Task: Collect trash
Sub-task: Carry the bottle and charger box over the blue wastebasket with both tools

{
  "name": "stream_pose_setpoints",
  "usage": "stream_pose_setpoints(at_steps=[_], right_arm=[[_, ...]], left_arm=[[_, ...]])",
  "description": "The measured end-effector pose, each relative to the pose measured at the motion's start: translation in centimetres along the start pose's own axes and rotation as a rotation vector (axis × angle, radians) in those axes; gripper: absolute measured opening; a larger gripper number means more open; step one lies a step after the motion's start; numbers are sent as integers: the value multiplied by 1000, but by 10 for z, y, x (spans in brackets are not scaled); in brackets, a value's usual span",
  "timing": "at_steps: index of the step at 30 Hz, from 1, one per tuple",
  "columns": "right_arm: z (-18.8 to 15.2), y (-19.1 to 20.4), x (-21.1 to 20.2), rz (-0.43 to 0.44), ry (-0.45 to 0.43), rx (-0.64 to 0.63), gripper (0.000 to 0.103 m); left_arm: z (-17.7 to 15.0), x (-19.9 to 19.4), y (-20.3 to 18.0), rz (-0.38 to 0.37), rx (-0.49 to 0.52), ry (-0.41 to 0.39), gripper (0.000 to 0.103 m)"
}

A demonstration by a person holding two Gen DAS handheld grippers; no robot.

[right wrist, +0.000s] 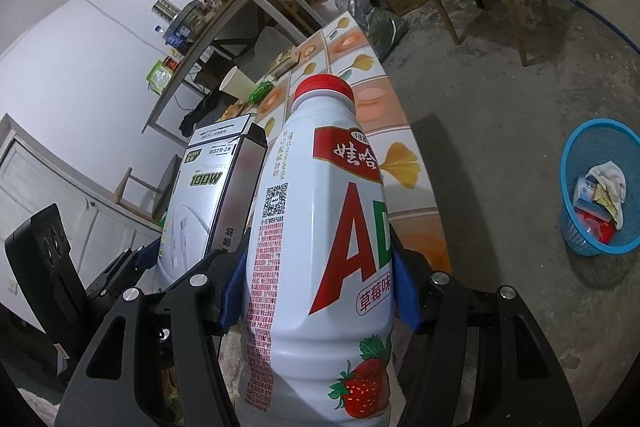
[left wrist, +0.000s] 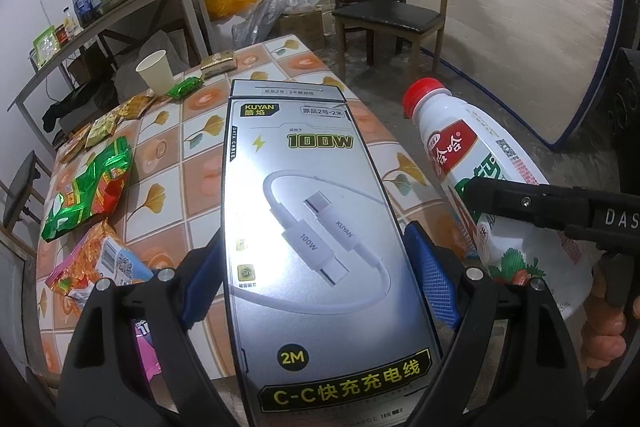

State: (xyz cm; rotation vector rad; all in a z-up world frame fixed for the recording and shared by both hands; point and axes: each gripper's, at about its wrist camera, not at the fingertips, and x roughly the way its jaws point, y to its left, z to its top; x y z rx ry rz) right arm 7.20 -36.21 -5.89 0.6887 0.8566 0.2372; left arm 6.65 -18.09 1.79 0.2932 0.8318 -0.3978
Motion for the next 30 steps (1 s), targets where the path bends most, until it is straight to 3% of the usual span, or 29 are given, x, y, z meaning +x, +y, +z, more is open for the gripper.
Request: stream_pose_setpoints(at_steps=[22, 30], right_arm=[[-9, -34, -33, -22, -62, 83, 59], [-14, -73, -74, -85, -142, 175, 59]], left_arm=[[7, 6, -33, -38, 74, 3, 81], [20, 17, -61, -128, 122, 17, 81]])
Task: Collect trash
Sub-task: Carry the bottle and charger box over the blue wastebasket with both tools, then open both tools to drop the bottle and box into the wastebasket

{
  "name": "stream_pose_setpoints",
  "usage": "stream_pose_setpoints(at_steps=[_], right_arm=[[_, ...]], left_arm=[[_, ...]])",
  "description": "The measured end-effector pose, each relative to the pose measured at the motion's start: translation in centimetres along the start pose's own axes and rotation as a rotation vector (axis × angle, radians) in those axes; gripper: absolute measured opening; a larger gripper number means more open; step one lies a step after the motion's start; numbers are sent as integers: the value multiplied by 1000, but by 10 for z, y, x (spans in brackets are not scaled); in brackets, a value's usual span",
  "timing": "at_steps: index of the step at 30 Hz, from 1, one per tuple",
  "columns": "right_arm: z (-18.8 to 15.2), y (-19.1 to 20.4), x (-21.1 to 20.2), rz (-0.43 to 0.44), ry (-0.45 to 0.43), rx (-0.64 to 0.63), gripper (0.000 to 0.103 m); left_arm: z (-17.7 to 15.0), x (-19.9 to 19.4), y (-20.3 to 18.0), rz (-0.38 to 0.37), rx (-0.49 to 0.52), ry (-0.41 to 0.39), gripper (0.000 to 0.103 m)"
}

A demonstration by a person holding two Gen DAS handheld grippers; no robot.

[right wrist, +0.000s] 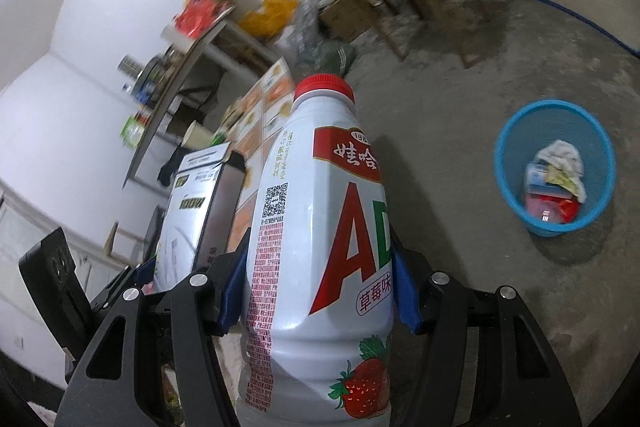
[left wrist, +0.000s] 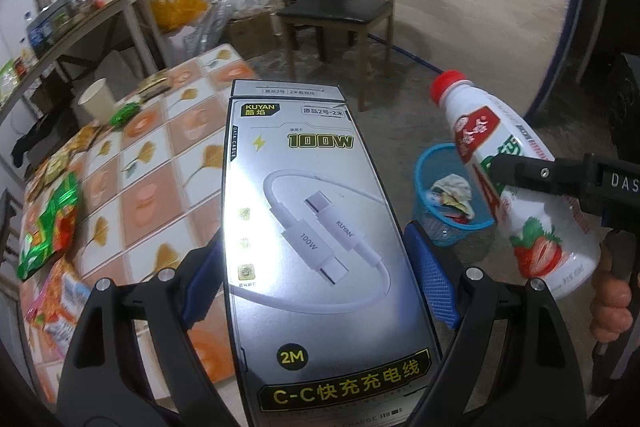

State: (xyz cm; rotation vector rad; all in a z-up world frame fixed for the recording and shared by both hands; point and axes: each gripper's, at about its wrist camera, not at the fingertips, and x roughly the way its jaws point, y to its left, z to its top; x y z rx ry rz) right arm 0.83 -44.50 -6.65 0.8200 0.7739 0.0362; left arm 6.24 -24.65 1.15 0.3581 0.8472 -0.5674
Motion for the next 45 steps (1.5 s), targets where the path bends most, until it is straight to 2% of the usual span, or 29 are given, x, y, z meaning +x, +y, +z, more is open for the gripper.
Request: stream_pose_setpoints(at_steps=[7, 12, 21, 25, 27, 29, 30, 33, 35, 36, 40, 45], right_arm=[[-1, -66, -42, -114, -82, 150, 59], [-8, -107, -53, -163, -104, 251, 59], [3, -162, -36, -173, -95, 397, 59], [28, -188, -23, -181, -110, 438, 60], [46, -210, -12, -191, -129, 474, 61], [60, -233, 0, -201, -161, 497, 71], [63, -242, 5, -210, -174, 501, 71], [60, -265, 18, -251, -160, 560, 71], [48, -269, 19, -228, -162, 591, 71], [40, -267, 18, -216, -166, 583, 71], [11, -260, 8, -232, -155, 562, 71], [-18, -245, -15, -287, -164, 535, 71]], left_arm=[[25, 26, -26, -150, 35, 56, 81], [48, 57, -54, -262, 74, 117, 81], [81, 125, -107, -389, 112, 237, 81], [99, 157, -138, -484, 118, 264, 81], [114, 181, -158, -563, 118, 279, 84], [121, 201, -171, -579, 84, 295, 86], [123, 211, -176, -575, 56, 302, 86], [119, 226, -173, -534, -12, 337, 86], [112, 223, -161, -544, -54, 341, 86], [107, 218, -151, -559, -71, 328, 86], [98, 197, -121, -544, -87, 271, 86], [84, 156, -80, -542, -127, 190, 86]])
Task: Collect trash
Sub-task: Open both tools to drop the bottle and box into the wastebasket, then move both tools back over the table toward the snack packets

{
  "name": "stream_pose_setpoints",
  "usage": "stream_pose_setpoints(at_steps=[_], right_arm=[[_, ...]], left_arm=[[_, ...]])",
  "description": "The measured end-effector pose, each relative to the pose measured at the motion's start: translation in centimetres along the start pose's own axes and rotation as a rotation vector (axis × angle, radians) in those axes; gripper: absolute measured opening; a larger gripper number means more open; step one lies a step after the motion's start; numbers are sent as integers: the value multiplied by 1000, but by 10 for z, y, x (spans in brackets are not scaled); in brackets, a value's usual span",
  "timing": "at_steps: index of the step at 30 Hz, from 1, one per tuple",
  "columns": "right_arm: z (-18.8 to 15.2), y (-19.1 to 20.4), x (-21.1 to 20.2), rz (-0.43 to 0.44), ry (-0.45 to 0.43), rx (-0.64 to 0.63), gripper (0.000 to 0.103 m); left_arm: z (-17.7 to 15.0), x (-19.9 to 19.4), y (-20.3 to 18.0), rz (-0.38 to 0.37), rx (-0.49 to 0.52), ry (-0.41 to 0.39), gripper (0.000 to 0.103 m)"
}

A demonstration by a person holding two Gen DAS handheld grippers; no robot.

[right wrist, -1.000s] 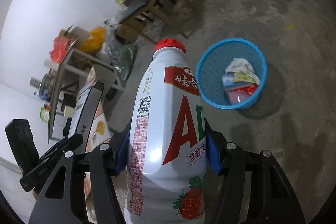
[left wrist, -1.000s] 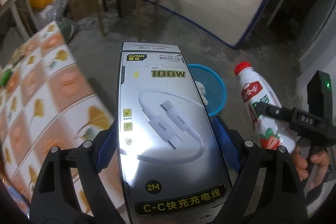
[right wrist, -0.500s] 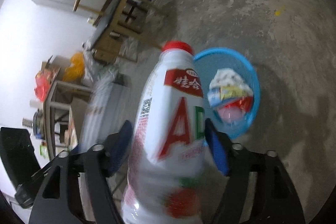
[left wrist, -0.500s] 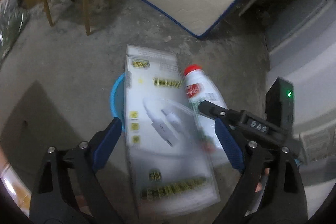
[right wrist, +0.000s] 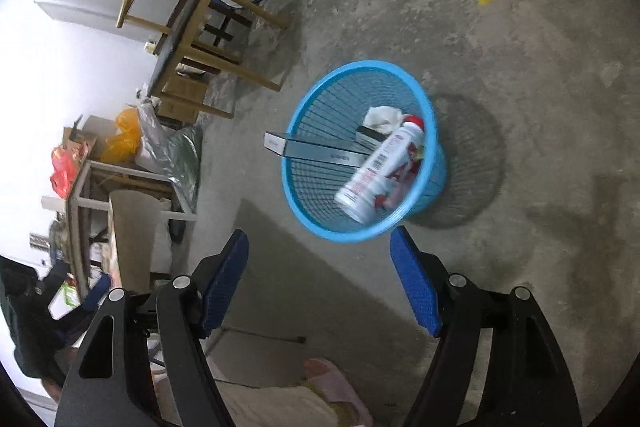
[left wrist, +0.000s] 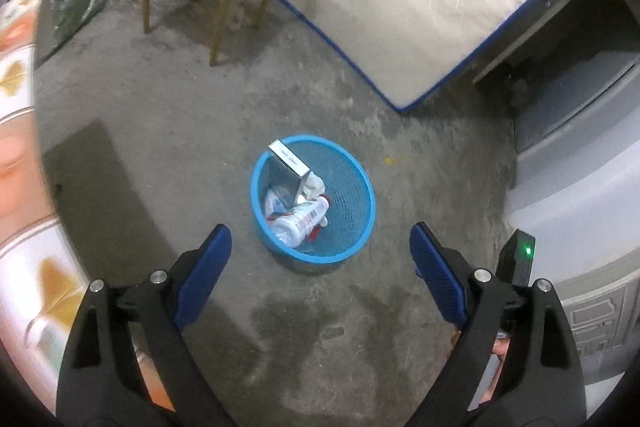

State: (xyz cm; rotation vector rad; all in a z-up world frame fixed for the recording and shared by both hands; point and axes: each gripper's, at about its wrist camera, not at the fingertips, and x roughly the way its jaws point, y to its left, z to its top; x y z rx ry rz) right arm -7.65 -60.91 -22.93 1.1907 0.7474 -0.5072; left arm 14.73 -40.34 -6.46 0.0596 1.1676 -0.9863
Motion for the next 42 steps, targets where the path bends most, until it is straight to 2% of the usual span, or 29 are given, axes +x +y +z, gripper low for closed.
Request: stream_pose_setpoints(at_steps=[5, 9, 11, 16, 19, 21, 24, 25, 27, 28, 29, 31, 33, 35, 40, 42], right_arm=[[-16, 28, -28, -93, -46, -135, 72], [-31, 82, -56, -162, -109, -296, 81], [-38, 109, -67, -199, -143, -377, 89], [-71, 189, -89, -299, -251, -595, 96], [-97, 231, -92, -378, -303, -740, 96], [-117, 257, -91, -437, -330, -839, 96], [-140, 290, -92, -471, -352, -951, 96], [-146, 300, -94, -457, -361, -978, 96], [-163, 319, -105, -347, -370, -1020, 96], [-170, 328, -110, -276, -365, -1032, 96], [-179, 336, -117, -150, -344, -1050, 96], [-192, 349, -119, 19, -294, -1071, 96], [-210, 365, -110, 114, -194, -1100, 96], [-227, 379, -98, 203, -92, -1106, 96], [-267, 402, -67, 334, 114, -1085, 96], [-285, 412, -49, 371, 241, -1069, 96]], left_arm=[[-27, -64, 12, 22, -38, -97, 86], [-55, -105, 23, 66, -31, -145, 86], [-73, -126, 28, 98, -23, -146, 87], [-110, -166, 42, 187, -6, -120, 87], [-136, -201, 58, 235, -33, -180, 87], [-157, -230, 72, 262, -80, -250, 89], [-186, -264, 91, 285, -152, -333, 93], [-192, -271, 96, 280, -167, -344, 94], [-210, -289, 112, 276, -215, -363, 94], [-215, -294, 120, 279, -236, -372, 94], [-226, -304, 130, 280, -263, -385, 94], [-241, -317, 145, 299, -302, -401, 94], [-258, -330, 162, 334, -348, -419, 94], [-274, -343, 178, 319, -370, -439, 94], [-307, -370, 214, 276, -491, -523, 94], [-317, -377, 229, 279, -530, -550, 94]])
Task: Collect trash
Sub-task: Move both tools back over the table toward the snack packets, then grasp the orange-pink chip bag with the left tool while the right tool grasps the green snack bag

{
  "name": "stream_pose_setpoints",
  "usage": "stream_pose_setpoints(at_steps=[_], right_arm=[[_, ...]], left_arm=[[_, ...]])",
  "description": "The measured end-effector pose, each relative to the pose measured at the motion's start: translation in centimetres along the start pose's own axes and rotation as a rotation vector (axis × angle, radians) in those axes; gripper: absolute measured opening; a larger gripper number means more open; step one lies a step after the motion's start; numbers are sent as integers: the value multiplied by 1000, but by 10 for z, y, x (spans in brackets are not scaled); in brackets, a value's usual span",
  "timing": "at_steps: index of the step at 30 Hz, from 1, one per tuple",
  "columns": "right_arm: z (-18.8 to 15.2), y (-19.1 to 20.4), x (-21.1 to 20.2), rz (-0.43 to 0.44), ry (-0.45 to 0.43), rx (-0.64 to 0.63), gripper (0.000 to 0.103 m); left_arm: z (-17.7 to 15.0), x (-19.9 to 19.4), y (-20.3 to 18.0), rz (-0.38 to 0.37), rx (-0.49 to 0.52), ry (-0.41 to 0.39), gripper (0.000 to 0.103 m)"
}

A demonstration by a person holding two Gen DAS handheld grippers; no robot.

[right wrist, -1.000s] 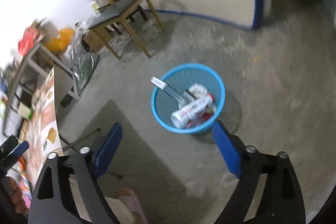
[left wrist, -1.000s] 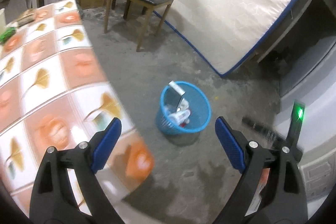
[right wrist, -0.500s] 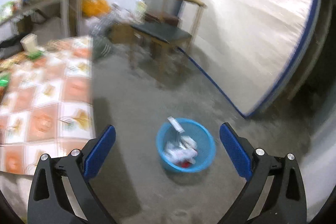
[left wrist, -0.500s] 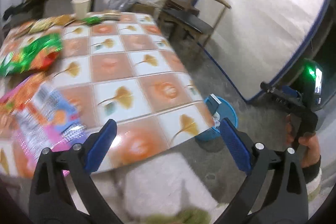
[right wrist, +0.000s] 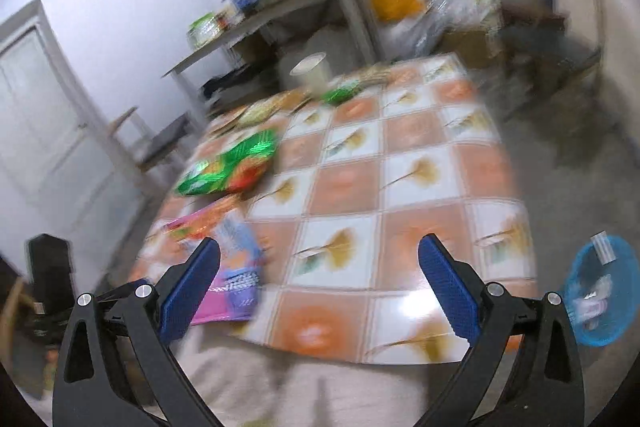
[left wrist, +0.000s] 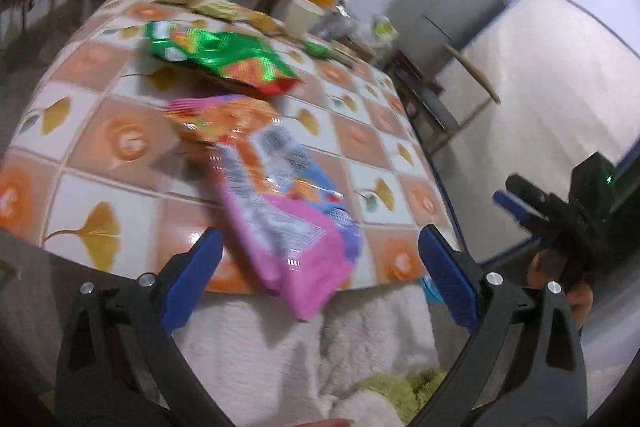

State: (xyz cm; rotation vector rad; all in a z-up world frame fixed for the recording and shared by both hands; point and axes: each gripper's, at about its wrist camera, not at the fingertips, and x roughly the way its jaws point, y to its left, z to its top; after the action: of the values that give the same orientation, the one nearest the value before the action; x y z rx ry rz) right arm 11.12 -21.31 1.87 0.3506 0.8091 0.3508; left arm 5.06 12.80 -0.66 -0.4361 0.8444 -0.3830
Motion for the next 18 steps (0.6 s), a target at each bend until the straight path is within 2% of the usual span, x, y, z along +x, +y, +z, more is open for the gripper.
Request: stream_pose_setpoints(at_steps=[2, 4, 9, 12, 18], right_arm=[[0, 8, 22, 80, 67, 32, 96], [-10, 19, 40, 114, 110, 44, 96], [-9, 24, 70, 151, 173, 62, 96], [0, 22, 90, 205, 200, 102, 93], [30, 16, 144, 378, 290, 257, 87]], left_arm=[[1, 0, 14, 21, -30, -32, 94], [1, 5, 28, 41, -62, -48, 94], [7, 34, 62, 14, -209, 9, 94], [14, 47, 63, 15, -180, 12, 94], [25, 68, 56, 22, -103, 27, 94]])
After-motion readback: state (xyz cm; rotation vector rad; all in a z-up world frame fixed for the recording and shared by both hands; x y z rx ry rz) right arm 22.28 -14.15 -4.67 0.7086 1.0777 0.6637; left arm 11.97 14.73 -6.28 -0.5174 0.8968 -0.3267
